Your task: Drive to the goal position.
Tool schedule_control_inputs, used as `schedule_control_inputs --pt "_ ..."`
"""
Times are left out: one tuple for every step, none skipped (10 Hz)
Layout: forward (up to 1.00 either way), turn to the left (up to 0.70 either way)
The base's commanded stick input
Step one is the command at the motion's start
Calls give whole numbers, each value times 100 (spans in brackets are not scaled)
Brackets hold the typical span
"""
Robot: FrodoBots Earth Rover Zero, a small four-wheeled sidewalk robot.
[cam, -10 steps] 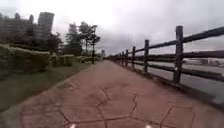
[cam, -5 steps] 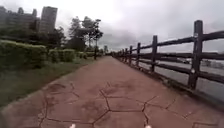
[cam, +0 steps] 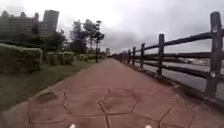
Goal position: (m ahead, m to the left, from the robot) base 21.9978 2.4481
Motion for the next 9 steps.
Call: schedule_control_inputs --pt "85 0" --pt "85 0" --pt "85 0" --pt "85 0" --pt "85 0" --pt "85 0" --pt "85 0" --pt "85 0" --pt "85 0"
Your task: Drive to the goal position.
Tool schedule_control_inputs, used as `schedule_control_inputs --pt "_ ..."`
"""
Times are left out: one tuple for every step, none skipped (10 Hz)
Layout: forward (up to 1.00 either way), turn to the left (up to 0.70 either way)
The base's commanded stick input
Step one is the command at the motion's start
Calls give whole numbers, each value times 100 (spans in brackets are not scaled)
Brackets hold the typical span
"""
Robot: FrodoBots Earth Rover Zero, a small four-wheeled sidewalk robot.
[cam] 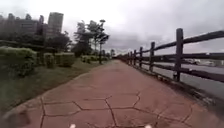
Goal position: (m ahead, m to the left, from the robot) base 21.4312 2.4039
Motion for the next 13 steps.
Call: schedule_control_inputs --pt "85 0" --pt "85 0" --pt "85 0" --pt "85 -2" --pt "85 -12" --pt "85 -21" --pt "85 -25" --pt "85 -27" --pt "85 -27" --pt "85 -27" --pt "85 -27" --pt "85 -27" --pt "85 -27"
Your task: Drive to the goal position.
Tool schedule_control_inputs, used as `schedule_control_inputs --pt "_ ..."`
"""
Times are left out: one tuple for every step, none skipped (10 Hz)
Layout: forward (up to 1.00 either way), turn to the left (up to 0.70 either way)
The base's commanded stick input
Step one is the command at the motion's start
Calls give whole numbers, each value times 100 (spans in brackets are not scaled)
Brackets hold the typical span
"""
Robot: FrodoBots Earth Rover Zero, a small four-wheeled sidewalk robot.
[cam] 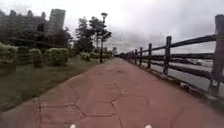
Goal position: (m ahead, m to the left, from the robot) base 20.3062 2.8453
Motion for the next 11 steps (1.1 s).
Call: schedule_control_inputs --pt "85 -27" --pt "85 -27" --pt "85 -2" --pt "85 0" --pt "85 0" --pt "85 0" --pt "85 0" --pt "85 0" --pt "85 0" --pt "85 0" --pt "85 0"
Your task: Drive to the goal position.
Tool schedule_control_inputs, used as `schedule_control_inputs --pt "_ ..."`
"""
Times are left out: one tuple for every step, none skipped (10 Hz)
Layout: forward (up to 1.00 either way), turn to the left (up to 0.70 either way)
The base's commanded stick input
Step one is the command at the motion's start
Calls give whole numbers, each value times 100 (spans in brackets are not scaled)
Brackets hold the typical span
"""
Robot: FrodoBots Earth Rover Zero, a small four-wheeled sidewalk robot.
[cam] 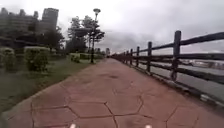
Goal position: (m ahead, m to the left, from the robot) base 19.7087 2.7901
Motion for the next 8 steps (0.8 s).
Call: schedule_control_inputs --pt "85 0" --pt "85 0" --pt "85 0" --pt "85 0" --pt "85 0" --pt "85 0" --pt "85 0" --pt "85 0"
